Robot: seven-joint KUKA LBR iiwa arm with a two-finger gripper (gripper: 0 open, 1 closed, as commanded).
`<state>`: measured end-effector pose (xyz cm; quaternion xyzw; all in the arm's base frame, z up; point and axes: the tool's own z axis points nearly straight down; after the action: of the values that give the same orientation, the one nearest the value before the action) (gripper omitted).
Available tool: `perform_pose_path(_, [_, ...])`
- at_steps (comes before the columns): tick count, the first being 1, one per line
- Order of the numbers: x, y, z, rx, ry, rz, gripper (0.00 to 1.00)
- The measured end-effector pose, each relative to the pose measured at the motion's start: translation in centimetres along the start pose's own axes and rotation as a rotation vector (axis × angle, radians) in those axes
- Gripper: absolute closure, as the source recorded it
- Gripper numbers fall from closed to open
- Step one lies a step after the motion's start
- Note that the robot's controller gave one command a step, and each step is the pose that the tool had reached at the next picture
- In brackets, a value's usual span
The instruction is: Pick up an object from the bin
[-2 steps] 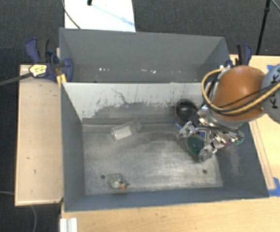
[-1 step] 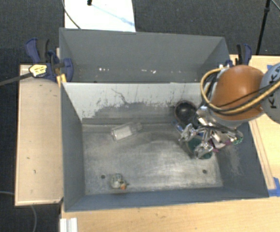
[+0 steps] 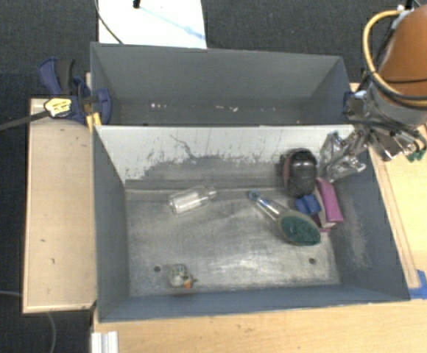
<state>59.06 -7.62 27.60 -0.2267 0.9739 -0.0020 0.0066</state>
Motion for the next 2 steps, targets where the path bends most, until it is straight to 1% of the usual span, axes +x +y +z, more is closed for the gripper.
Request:
perform_pose_path(1, [0.38,0.35,3.89,-0.008,0.011,-0.083,1.00])
perform_pose_path(2, [0.33,0.34,3.74,-0.008,0.009,-0.077,0.00])
